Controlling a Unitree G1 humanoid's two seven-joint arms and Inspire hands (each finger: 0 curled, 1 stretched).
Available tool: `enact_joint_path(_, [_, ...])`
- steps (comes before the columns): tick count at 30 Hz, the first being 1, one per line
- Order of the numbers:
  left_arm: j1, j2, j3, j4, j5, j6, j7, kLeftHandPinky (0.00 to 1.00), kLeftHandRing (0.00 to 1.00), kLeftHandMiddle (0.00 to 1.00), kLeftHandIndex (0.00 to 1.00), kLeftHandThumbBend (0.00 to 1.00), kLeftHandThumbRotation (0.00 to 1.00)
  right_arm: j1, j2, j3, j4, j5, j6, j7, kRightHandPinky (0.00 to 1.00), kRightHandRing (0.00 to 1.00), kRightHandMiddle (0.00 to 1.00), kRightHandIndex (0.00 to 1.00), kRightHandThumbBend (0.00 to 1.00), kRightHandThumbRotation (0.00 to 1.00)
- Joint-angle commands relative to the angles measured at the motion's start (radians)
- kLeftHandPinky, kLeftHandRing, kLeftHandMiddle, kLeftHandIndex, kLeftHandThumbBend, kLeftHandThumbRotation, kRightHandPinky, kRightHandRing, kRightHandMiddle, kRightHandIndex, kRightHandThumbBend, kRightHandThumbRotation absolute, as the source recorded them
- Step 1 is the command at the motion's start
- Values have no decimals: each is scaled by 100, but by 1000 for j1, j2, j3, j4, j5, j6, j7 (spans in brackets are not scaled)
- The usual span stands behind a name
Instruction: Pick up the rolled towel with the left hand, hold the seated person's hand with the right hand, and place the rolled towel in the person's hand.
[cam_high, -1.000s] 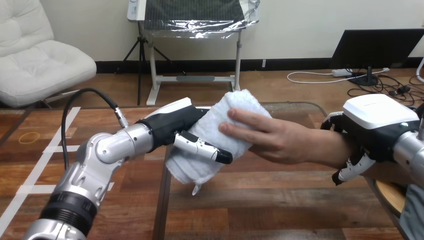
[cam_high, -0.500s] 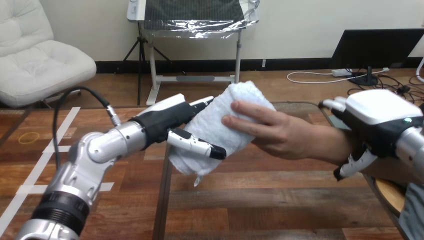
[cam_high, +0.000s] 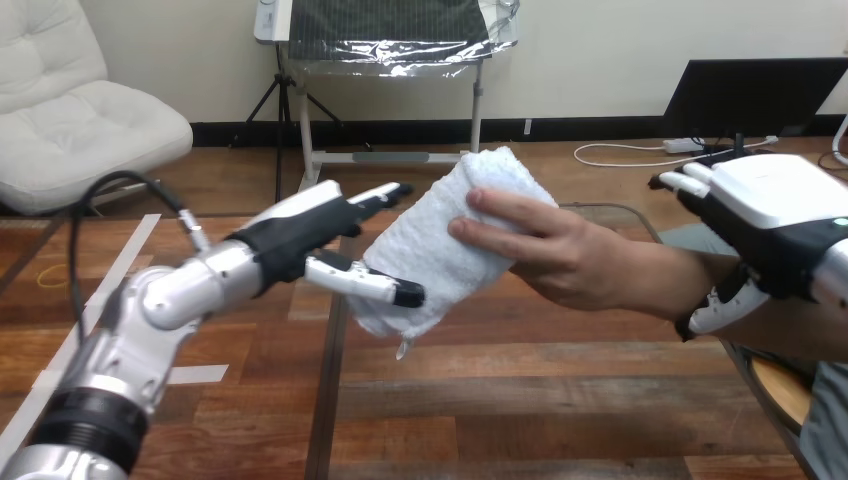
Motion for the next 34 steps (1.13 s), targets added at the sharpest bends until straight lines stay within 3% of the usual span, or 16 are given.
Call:
enact_joint_path(1, [1,41,39,19,-28,-26,26,92,99,100,100,82,46,-1,-37,-59,-59,12,21,10,94,100,99,95,85,22])
enact_joint_path(15, [40,75,78,72,-79,-83,33,94,97,99,100,82,43,69,-29,-145,-168,13,79,41,92,99,98,94,84,20])
enact_joint_path(21, [64,91,98,93,-104,-122,36,95,96,99,100,82,42,113,-13,-202,-236,44,101,45,91,99,98,94,83,18])
enact_joint_path(27, [109,98,129,83,-136,-156,50,95,95,97,98,83,41,163,33,-272,-330,114,139,39,89,98,97,93,82,12])
enact_joint_path(34, [188,73,195,46,-222,-230,74,94,93,95,94,85,39,223,134,-342,-443,226,111,-53,85,93,93,90,77,3])
